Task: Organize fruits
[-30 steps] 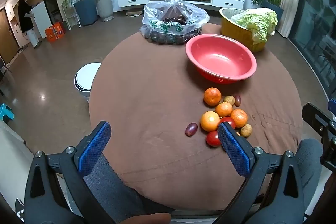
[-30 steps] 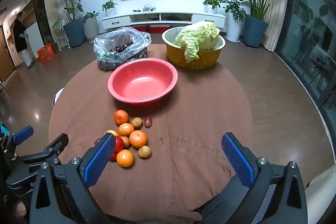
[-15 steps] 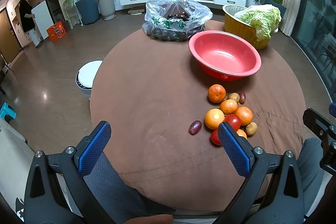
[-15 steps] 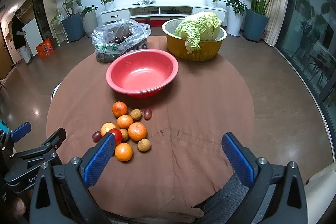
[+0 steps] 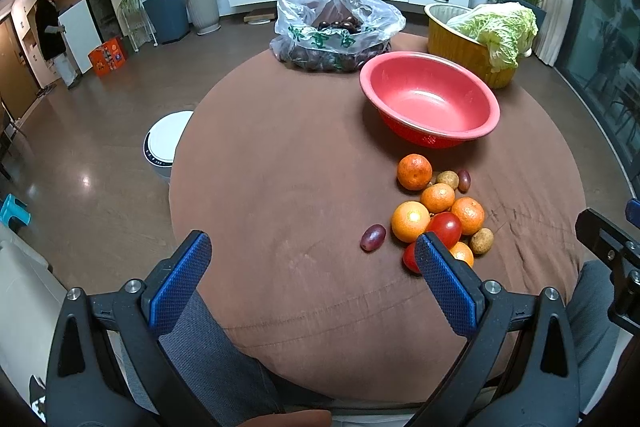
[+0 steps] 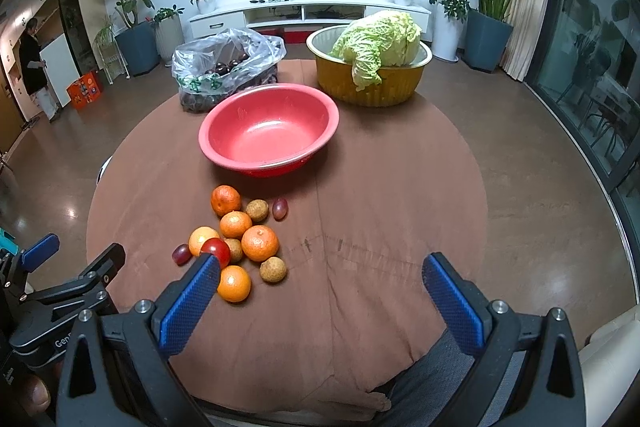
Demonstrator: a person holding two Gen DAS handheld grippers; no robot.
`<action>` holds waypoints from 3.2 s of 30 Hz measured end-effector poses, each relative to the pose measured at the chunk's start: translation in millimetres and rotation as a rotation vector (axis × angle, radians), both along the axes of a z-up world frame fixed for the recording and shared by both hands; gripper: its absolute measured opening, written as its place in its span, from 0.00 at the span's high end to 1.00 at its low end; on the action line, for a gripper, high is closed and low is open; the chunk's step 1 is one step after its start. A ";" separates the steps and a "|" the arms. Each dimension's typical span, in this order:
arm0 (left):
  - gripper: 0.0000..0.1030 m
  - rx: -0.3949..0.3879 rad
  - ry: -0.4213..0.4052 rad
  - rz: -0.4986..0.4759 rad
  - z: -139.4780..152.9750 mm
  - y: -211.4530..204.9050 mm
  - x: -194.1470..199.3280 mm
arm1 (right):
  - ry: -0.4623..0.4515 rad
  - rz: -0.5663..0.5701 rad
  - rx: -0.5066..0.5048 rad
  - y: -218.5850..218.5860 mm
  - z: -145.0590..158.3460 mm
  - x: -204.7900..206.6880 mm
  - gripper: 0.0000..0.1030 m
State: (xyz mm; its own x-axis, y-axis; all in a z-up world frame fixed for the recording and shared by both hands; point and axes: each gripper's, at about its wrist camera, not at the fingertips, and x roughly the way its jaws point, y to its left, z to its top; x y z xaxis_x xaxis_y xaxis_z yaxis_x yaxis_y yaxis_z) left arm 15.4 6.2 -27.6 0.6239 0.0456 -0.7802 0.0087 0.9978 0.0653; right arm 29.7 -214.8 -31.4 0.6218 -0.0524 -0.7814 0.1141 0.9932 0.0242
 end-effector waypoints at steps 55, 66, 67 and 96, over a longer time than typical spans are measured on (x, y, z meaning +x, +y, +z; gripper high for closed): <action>0.00 -0.001 0.008 -0.014 -7.3 -5.4 -0.3 | 0.010 0.005 -0.006 2.0 -4.1 0.3 0.00; 0.00 0.001 0.007 -0.019 -9.5 -5.3 1.6 | 0.012 0.004 -0.003 1.0 -7.7 0.9 0.00; 0.00 0.001 0.006 -0.020 -9.9 -4.1 2.3 | 0.012 0.004 -0.003 1.1 -7.6 1.0 0.00; 0.03 0.053 0.108 -0.780 -75.3 4.7 67.0 | 0.096 0.461 0.068 5.9 -71.4 35.0 0.36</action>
